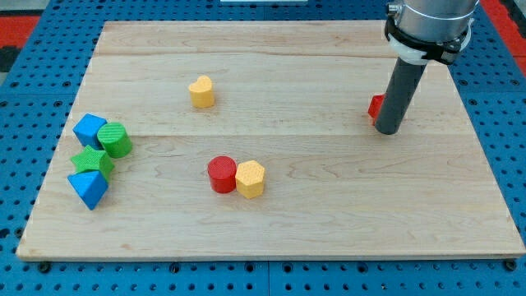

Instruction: Push the red circle and yellow hexagon closer to the red star

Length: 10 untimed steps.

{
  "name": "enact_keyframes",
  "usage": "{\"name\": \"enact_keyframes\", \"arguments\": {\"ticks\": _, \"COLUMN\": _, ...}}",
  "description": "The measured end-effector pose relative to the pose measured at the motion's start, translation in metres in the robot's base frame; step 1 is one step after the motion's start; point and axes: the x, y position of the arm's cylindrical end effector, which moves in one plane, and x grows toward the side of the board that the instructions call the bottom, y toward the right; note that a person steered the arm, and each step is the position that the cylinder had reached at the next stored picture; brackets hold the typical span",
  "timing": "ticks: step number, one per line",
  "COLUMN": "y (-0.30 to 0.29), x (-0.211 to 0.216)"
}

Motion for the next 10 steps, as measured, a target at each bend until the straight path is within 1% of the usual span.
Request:
{"name": "enact_keyframes", "arguments": {"ticks": 1, "y": -0.026, "x": 0.092}}
{"name": "enact_keyframes", "arguments": {"ticks": 2, "y": -0.109, "x": 0.174}}
{"name": "enact_keyframes", "arguments": {"ticks": 3, "y": -0.19, "x": 0.157}}
{"name": "enact_keyframes", "arguments": {"ticks": 4, "y": -0.174, "x": 0.094}}
{"name": "enact_keyframes", "arguments": {"ticks": 5, "y": -0.168, "x": 0.078}}
{"name": "enact_keyframes", "arguments": {"ticks": 6, "y": -0.204, "x": 0.088}}
{"name": "enact_keyframes", "arguments": {"ticks": 7, "y": -0.202, "x": 0.115}}
{"name": "enact_keyframes", "arguments": {"ticks": 8, "y": -0.244, "x": 0.14}}
{"name": "enact_keyframes", "arguments": {"ticks": 9, "y": -0.286, "x": 0.118}}
{"name": "enact_keyframes", "arguments": {"ticks": 10, "y": -0.255, "x": 0.082}}
